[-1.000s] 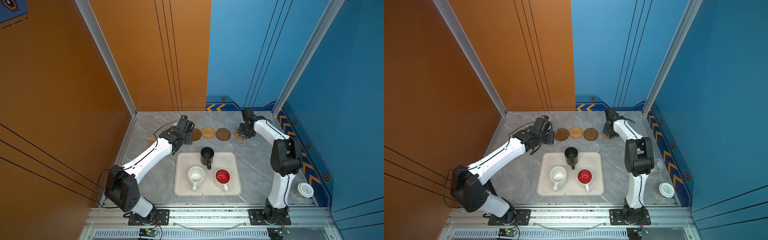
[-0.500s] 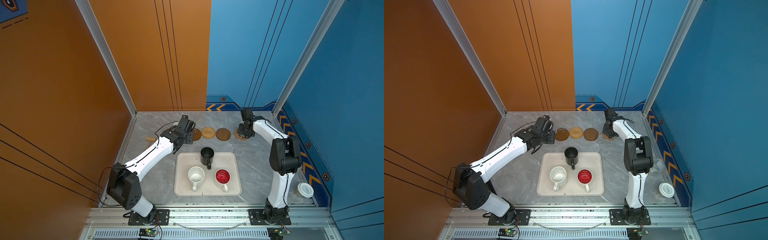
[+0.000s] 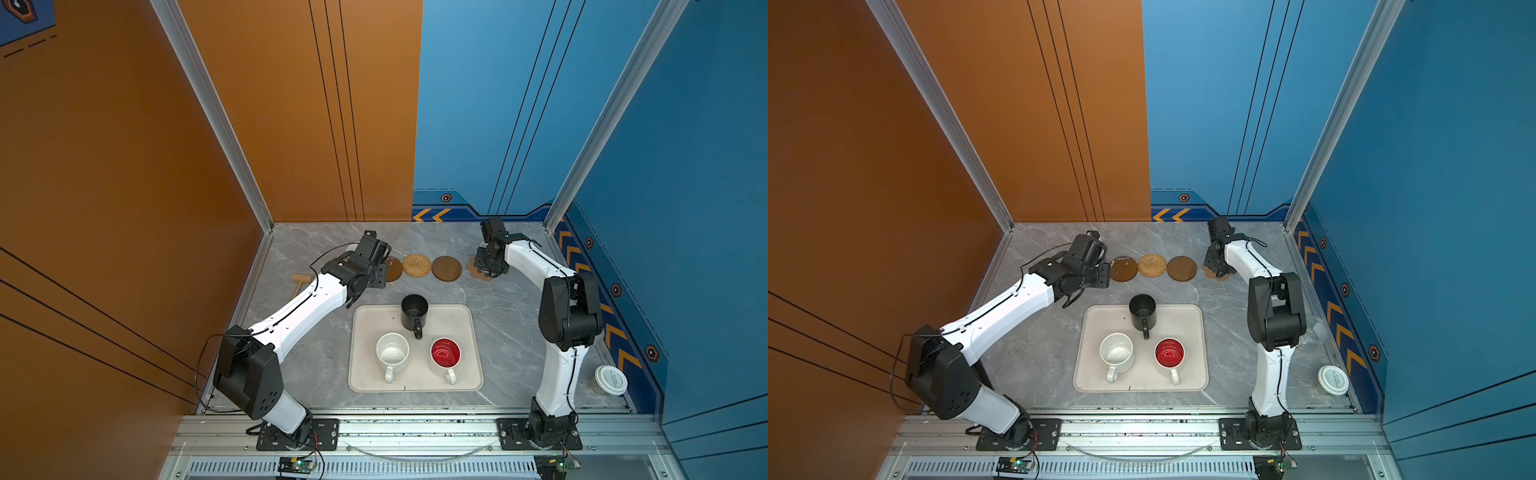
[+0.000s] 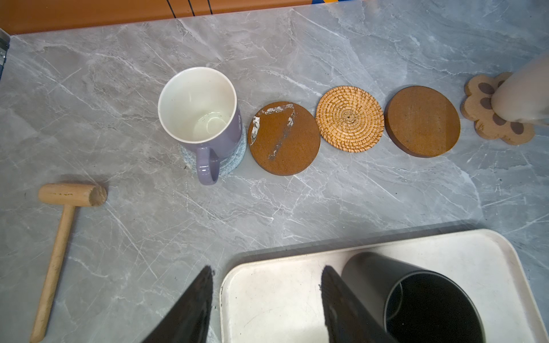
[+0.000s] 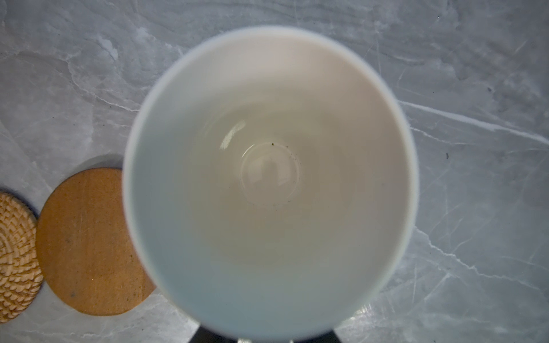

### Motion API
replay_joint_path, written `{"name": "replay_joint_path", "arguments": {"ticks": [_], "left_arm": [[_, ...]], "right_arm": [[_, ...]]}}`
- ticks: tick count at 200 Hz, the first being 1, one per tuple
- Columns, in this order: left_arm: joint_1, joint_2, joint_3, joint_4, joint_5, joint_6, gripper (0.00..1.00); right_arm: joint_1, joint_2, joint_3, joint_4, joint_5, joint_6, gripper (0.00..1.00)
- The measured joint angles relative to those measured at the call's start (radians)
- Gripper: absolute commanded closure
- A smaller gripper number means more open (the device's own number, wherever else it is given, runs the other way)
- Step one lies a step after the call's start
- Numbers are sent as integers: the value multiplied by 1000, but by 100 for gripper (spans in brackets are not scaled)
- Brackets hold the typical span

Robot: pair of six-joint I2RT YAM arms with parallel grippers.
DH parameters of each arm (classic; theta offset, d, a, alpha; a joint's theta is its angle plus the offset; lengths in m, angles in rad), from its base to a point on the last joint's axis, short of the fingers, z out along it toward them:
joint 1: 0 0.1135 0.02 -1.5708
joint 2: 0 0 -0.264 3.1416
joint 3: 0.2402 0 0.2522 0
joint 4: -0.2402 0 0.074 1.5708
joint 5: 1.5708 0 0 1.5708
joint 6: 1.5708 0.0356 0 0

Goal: Place cups on coasters
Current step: Place the cup on the coaster.

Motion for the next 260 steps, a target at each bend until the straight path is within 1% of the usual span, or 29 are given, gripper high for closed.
{"name": "replay_joint_path", "arguments": {"ticks": [31,57,70,95,164,192,212,229,246,260], "left_arm": [[-1,0,0,0,0,0,40],[-1,0,0,0,0,0,40],[-1,0,0,0,0,0,40],[-1,0,0,0,0,0,40],[-1,0,0,0,0,1,40],[-1,-2,0,0,0,2,40],[0,-4,0,0,0,4,40],[0,-15,-1,1,0,4,40],[0,-36,-10,4,0,4,40],[0,-57,-20,8,0,4,40]], "right_arm": [[2,0,0,8,0,-1,57],[3,0,-3,17,0,0,43],[3,-4,-10,22,1,-1,34],[9,-26,-33,25,5,2,27],[61,-209,-137,18,8,3,25],[109,-301,-193,-23,21,3,30],[172,-381,-234,-72,36,5,34],[249,-440,-246,-117,41,8,37],[330,-473,-246,-145,42,23,41],[394,-480,-245,-165,37,31,42]]}}
